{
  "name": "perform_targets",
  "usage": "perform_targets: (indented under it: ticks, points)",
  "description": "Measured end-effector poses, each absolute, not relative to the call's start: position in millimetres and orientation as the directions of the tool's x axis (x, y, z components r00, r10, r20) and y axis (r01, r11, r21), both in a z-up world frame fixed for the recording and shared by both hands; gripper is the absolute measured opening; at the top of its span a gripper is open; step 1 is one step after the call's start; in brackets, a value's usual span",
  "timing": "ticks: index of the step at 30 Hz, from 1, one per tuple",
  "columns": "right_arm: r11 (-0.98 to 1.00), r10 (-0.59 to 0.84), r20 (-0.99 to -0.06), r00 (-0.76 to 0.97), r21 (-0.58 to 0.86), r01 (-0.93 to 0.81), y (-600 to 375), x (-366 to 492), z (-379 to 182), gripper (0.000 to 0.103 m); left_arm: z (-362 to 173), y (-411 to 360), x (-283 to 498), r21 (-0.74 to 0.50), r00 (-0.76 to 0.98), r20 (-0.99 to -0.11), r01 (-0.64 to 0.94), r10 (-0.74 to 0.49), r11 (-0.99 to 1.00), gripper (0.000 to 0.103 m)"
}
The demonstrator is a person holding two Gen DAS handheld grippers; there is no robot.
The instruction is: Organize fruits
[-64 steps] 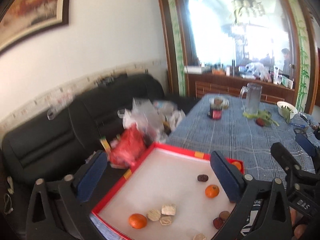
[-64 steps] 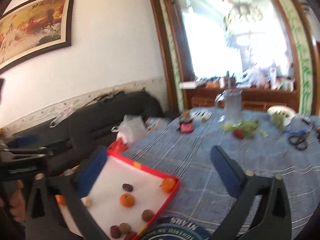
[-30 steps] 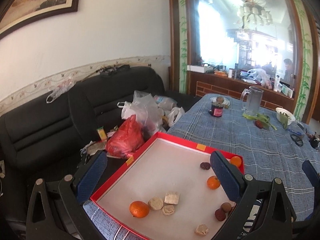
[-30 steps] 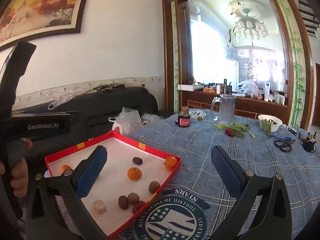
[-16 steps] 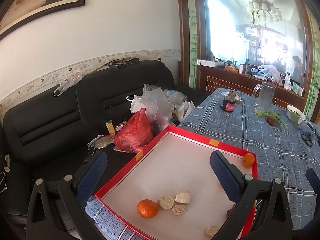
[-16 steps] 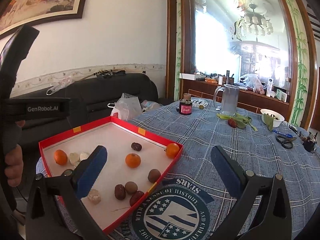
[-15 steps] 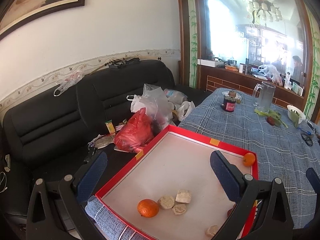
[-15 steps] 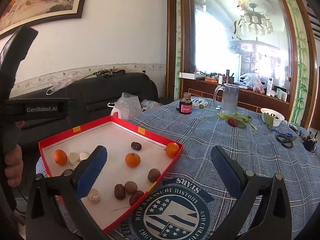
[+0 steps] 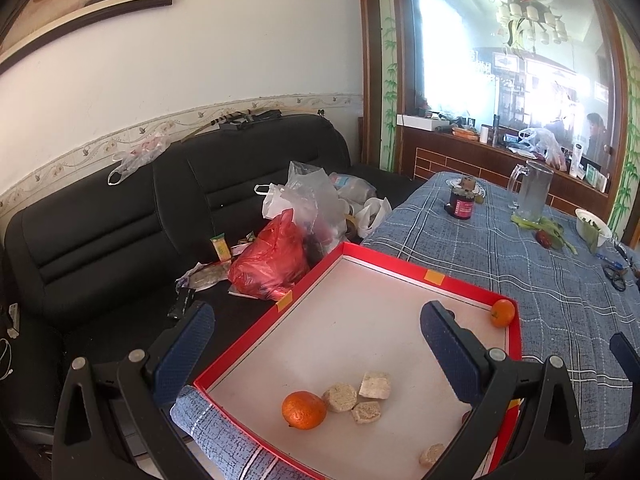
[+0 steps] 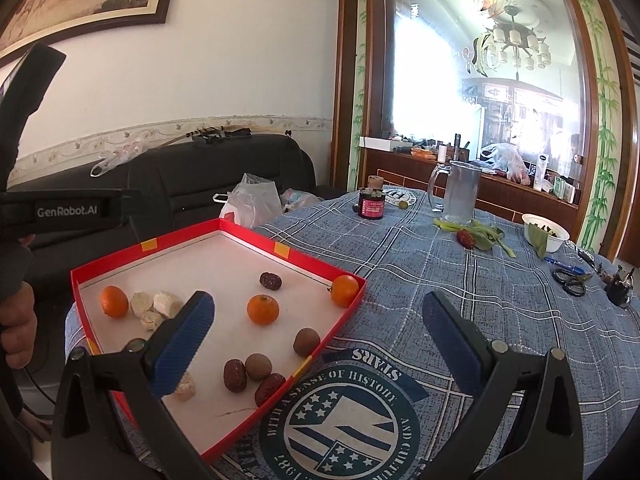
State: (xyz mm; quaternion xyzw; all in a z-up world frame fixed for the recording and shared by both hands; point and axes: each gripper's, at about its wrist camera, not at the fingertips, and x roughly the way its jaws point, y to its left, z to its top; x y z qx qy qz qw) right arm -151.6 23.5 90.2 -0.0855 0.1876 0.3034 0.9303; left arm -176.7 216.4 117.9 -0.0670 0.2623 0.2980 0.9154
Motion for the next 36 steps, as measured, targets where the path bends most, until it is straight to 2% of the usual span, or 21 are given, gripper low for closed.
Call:
perform_targets:
  ticks: [36]
  points:
    - [0.796, 0.539, -0.402, 0.740, -0.044, -0.603, 25.8, -153.9, 93.2, 0.103, 114.4, 212.9, -174.7, 0.052, 0.688, -0.521, -0.564, 0.504, 0.824, 0.103]
